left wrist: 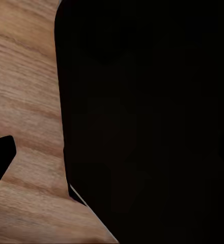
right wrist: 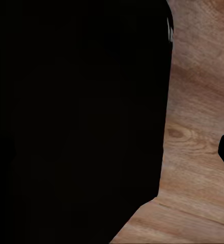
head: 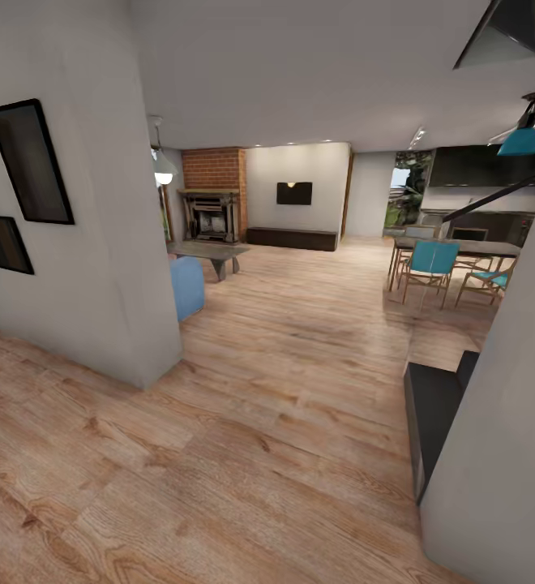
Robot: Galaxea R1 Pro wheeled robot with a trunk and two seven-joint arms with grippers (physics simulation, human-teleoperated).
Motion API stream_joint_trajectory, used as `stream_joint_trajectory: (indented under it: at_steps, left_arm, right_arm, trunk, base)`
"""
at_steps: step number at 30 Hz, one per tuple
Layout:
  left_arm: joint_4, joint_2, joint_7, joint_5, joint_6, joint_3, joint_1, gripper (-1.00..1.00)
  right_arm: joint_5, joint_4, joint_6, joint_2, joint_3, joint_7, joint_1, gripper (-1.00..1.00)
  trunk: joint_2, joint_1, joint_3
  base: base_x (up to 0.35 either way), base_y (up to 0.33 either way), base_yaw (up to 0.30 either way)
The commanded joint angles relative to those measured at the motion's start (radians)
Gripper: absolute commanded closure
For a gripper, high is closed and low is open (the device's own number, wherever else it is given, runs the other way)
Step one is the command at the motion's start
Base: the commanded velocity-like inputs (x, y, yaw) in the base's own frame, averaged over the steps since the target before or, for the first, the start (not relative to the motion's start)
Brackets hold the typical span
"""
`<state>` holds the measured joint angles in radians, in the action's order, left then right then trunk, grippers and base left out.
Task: Pick up the two gym shoes and the two sandals from the corridor floor and place them onto the hallstand (shoe rack) in the corridor, making sure they are on the rack and not on the floor. Arrange them so the two gym shoes are next to each other and the two sandals are next to each other.
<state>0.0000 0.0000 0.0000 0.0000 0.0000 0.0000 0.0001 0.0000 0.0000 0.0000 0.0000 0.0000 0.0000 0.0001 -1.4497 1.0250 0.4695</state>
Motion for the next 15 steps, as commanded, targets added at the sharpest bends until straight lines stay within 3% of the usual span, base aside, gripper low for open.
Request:
stream_joint_trajectory:
  at_steps: [1, 6, 9, 15]
  left_arm:
    - [-0.006, 0.006, -0.006, 0.006, -0.006, 0.006, -0.006, -1.00]
    - [-0.034, 0.006, -0.006, 0.011, -0.034, 0.019, -0.035, -1.00]
    - [-0.051, -0.002, -0.005, 0.007, -0.051, 0.008, -0.022, -1.00]
    - [-0.016, -0.007, -0.005, 0.005, -0.017, -0.002, 0.011, -1.00]
  right_arm:
    - [0.002, -0.006, -0.006, -0.006, -0.005, -0.006, -0.006, -1.00]
    - [0.000, -0.034, -0.034, -0.027, -0.003, -0.004, -0.035, -1.00]
    - [-0.001, -0.051, -0.051, -0.010, -0.002, -0.003, -0.047, -1.00]
    - [0.001, -0.066, -0.017, 0.023, -0.003, 0.000, -0.081, -1.00]
  trunk:
    - [0.000, 0.000, 0.000]
    - [0.000, 0.000, 0.000]
    - [0.000, 0.000, 0.000]
    - [0.000, 0.000, 0.000]
  base:
    - [0.000, 0.000, 0.000]
    - [0.000, 0.000, 0.000]
    - [0.000, 0.000, 0.000]
    - [0.000, 0.000, 0.000]
